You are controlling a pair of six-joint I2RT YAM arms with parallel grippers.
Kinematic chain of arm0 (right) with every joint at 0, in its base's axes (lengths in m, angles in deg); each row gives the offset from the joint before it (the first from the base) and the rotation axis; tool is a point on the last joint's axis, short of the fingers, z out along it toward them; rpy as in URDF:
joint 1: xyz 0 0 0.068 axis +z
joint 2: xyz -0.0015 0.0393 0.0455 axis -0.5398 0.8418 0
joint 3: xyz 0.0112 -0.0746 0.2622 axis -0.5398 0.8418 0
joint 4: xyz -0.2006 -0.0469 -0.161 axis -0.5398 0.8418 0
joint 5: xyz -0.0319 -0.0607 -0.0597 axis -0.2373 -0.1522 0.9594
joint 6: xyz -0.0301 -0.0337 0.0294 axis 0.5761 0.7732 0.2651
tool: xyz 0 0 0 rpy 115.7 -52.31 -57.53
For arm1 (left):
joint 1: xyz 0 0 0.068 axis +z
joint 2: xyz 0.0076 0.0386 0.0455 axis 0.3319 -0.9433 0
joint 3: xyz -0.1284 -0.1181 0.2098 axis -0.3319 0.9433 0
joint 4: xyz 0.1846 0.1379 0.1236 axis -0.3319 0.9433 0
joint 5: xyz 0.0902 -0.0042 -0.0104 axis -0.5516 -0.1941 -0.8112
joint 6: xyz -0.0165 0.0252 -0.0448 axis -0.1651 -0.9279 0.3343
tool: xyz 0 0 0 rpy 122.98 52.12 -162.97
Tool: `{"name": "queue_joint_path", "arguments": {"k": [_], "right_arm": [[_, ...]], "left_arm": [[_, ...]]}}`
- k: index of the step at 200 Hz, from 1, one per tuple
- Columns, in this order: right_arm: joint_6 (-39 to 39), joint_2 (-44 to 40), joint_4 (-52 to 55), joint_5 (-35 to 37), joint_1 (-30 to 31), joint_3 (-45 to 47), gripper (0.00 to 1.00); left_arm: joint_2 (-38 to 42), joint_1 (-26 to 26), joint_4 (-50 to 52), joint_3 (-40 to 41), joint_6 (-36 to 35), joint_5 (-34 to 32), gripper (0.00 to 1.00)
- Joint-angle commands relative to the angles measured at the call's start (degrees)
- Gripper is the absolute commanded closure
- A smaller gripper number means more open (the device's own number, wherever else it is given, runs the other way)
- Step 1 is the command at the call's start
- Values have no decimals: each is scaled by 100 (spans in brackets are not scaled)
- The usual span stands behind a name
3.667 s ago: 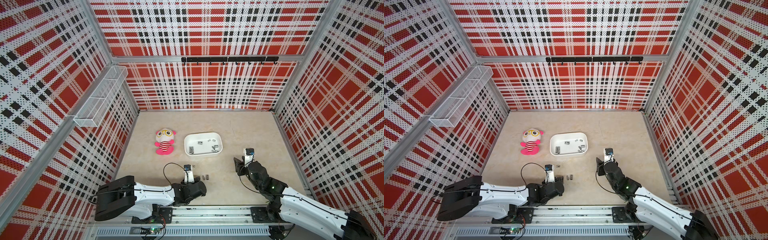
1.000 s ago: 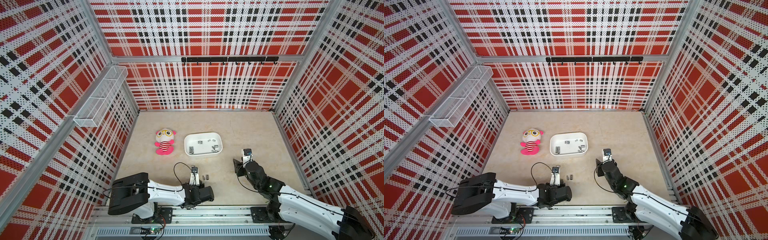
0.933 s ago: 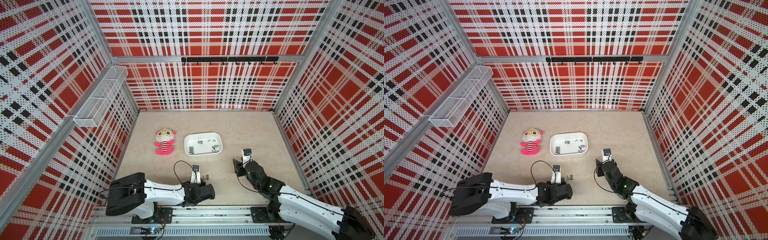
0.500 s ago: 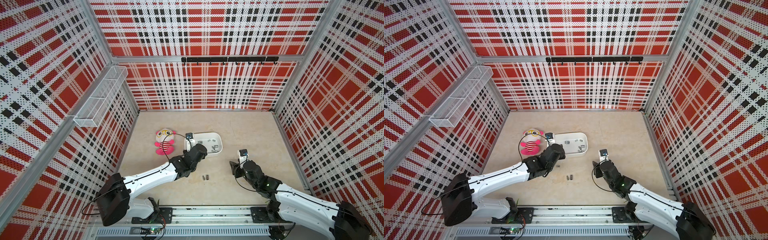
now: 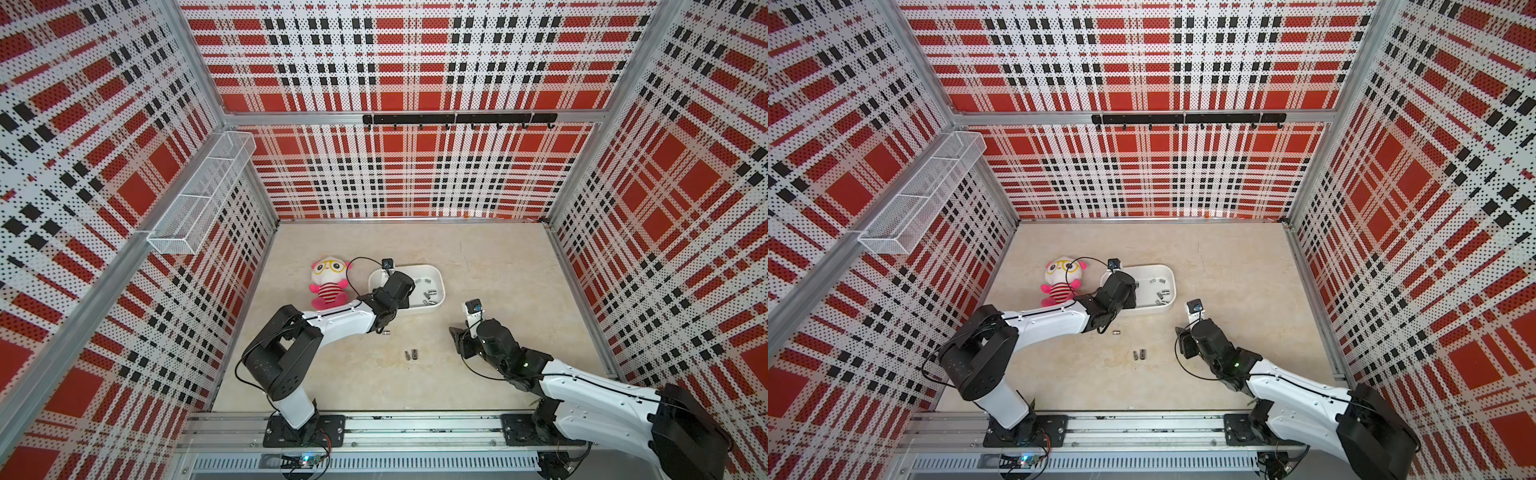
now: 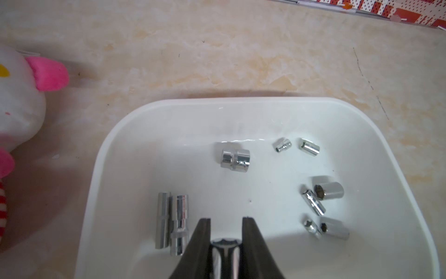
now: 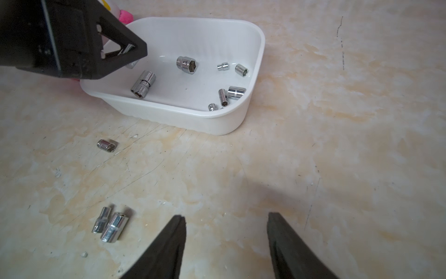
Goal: Put the socket on the desktop into the storage box
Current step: Pick up the socket head from the center of the board.
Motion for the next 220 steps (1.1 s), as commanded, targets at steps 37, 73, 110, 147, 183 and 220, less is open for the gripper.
{"name": "queue_joint_path", "arguments": {"k": [37,73,110,147,183,220], "right_arm": [[414,643,-209,-100,717,-425,37],[721,1366,-184,-75,1341,-805,37],[853,1957,-90,-60,1556,-1089,38],[894,2341,-47,-169,1577,-1229,39],[949,2668,-32,-293,1595,-1376,40],[971,2885,-9,-381,1597,-1486,41]], "left_arm": [[839,-165,-726,688,-52,-163,45],[1876,-1560,-688,1532,-148,-1621,44],[2413,-1982,-464,2356,150,-1591,44],[2980,-1720,-522,2995,357,-1022,44],[3414,-520,-926,3601,433,378,45],[3755,-297,-910,3697,330,533,46]]}}
